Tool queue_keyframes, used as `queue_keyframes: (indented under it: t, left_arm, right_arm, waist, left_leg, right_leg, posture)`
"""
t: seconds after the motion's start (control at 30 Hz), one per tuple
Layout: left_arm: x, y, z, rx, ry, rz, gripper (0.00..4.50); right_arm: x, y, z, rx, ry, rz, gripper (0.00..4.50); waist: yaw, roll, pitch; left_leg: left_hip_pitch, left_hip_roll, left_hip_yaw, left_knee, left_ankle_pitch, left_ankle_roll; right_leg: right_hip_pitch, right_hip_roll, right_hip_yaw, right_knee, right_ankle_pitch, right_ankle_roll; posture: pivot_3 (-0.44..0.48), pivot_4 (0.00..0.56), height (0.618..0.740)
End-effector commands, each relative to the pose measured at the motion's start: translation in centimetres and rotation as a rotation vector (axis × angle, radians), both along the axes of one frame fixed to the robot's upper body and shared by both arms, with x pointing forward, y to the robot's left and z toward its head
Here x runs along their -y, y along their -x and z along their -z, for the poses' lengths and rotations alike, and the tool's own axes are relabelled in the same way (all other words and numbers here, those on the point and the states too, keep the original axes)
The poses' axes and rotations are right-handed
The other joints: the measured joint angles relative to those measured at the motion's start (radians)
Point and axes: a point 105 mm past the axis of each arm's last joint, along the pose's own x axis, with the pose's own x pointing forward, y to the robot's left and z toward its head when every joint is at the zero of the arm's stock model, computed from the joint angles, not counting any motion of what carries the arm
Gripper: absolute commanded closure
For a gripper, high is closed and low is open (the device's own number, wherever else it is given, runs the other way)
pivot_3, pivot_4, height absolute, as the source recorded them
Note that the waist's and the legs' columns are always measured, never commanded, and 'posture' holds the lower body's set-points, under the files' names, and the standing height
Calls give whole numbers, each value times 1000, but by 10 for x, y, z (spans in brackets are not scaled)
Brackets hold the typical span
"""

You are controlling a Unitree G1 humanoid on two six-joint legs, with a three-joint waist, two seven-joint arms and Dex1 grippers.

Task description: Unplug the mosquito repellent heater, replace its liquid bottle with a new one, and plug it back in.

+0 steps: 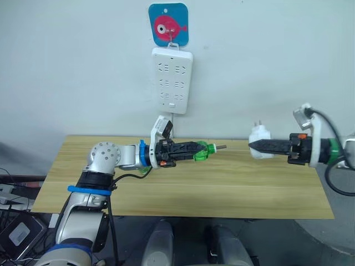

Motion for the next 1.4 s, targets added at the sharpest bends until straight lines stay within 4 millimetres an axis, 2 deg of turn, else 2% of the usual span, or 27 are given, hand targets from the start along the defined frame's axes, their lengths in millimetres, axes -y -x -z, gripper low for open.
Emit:
queue_keyframes:
  t: [0.03,0.13,0.27,0.47,0.6,0.7,0.73,0.83,0.93,1.03,1.17,1.23,1.33,1.4]
  left_arm:
    - [-2,6,-8,53,11,18,2227]
    - [0,10,-7,77,-1,28,2227]
    - [-1,12,-8,93,-8,30,2227]
    - [-2,16,-4,102,-27,30,2227]
    - [-3,15,-2,102,-35,19,2227]
    - [-3,14,-1,102,-37,17,2227]
    - [-3,14,0,102,-37,18,2227]
    - [-3,13,0,103,-37,17,2227]
    - [-5,10,0,112,-34,3,2227]
    - [-7,5,-4,160,-15,-31,2227]
    - [2,-4,-12,462,-19,-144,2227]
    - [11,-14,-11,690,-67,-244,2227]
    - [21,-25,-10,933,-103,-352,2227]
    - [29,-33,-18,1050,-103,-447,2227]
  right_arm:
    - [36,-21,45,12,285,142,1348]
    - [56,-32,78,11,441,183,1348]
    - [73,-36,108,-21,554,194,1348]
    - [83,-36,135,-100,580,226,1348]
    - [82,-37,141,-118,558,222,1348]
    - [83,-37,138,-120,550,225,399]
    - [84,-37,136,-115,545,224,70]
    - [84,-37,120,-87,524,211,28]
    - [84,-31,90,-47,498,196,28]
    - [73,-21,53,11,429,173,28]
    - [34,-6,0,109,100,131,28]
    - [17,-3,-26,207,-154,128,28]
    - [4,-5,-40,310,-418,200,28]
    - [-18,-2,-42,361,-520,230,28]
  waist:
    - [0,0,0]
    - [1,0,0]
    - [2,0,0]
    - [1,0,0]
    - [3,-1,1]
    - [4,-1,1]
    - [4,-1,1]
    - [4,-1,0]
    - [5,0,0]
    - [6,0,0]
    - [3,0,0]
    - [5,0,0]
    - [14,0,0]
    - [24,0,0]
  left_leg:
    - [0,0,0,0,0,-1]
    - [-1,0,1,-1,3,-5]
    - [-1,0,1,-2,3,-6]
    - [0,0,1,-2,3,-6]
    - [0,0,1,-2,3,-6]
    - [0,0,1,-2,4,-6]
    - [0,-1,1,-2,4,-6]
    - [0,-1,1,-3,3,-6]
    - [-1,0,1,-3,3,-6]
    - [-1,0,0,-4,3,-6]
    - [-1,0,1,-4,3,-6]
    - [-1,0,0,-4,4,-7]
    - [0,0,1,-4,4,-8]
    - [-1,0,1,-5,6,-11]
  right_leg:
    - [0,0,0,-1,-1,2]
    - [-1,0,1,-1,-1,2]
    - [-1,-1,1,-1,-1,1]
    - [-1,-1,1,-1,1,-2]
    - [0,-1,1,-1,1,-1]
    - [0,-1,1,-2,1,-1]
    - [0,-1,1,-2,1,-1]
    - [0,-1,1,-3,1,-1]
    - [0,-1,1,-3,1,-2]
    - [0,-1,0,-4,1,-2]
    - [0,-1,1,-5,1,-2]
    - [1,-1,0,-5,1,-2]
    - [1,-1,1,-6,3,-2]
    - [1,-2,2,-6,4,-2]
  posture:
    - [303,222,740]
    - [309,227,740]
    - [327,239,740]
    - [327,239,740]
    - [341,245,740]
    - [335,244,740]
    - [333,244,740]
    - [323,237,740]
    - [315,231,740]
    - [298,225,740]
    - [273,221,740]
    - [272,220,740]
    - [272,218,740]
    - [267,216,740]
